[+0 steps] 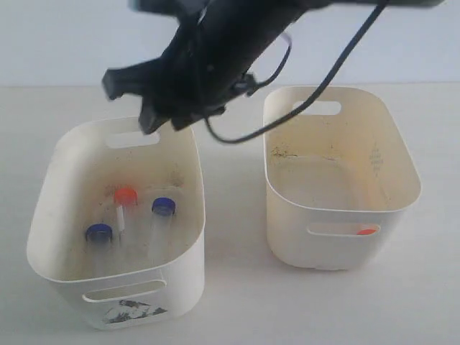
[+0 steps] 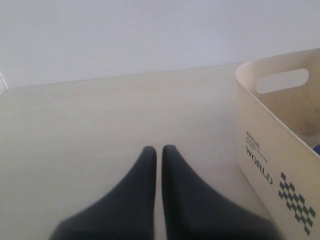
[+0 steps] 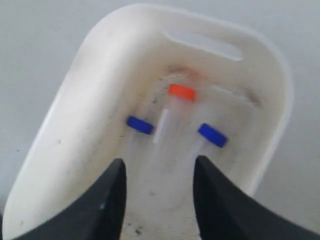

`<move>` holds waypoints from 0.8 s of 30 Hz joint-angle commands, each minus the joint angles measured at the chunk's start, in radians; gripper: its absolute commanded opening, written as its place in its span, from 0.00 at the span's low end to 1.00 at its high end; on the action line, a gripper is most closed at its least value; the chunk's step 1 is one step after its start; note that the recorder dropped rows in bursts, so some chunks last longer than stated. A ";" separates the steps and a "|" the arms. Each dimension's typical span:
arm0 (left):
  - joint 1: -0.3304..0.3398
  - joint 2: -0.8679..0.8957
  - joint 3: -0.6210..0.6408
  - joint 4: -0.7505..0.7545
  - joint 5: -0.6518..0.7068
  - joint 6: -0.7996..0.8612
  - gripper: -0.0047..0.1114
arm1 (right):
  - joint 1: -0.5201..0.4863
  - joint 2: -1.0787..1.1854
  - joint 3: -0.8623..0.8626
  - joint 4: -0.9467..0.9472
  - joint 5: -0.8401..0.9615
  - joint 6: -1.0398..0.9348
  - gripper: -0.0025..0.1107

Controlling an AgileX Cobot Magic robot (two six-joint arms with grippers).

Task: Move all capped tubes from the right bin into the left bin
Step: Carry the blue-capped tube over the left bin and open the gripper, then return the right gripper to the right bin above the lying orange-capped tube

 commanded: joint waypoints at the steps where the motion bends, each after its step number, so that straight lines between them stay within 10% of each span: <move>1: 0.001 -0.002 -0.004 -0.011 -0.009 -0.012 0.08 | -0.135 -0.046 -0.103 -0.181 0.245 0.097 0.31; 24: 0.001 -0.002 -0.004 -0.011 -0.009 -0.012 0.08 | -0.250 0.007 -0.094 -0.397 0.407 0.167 0.31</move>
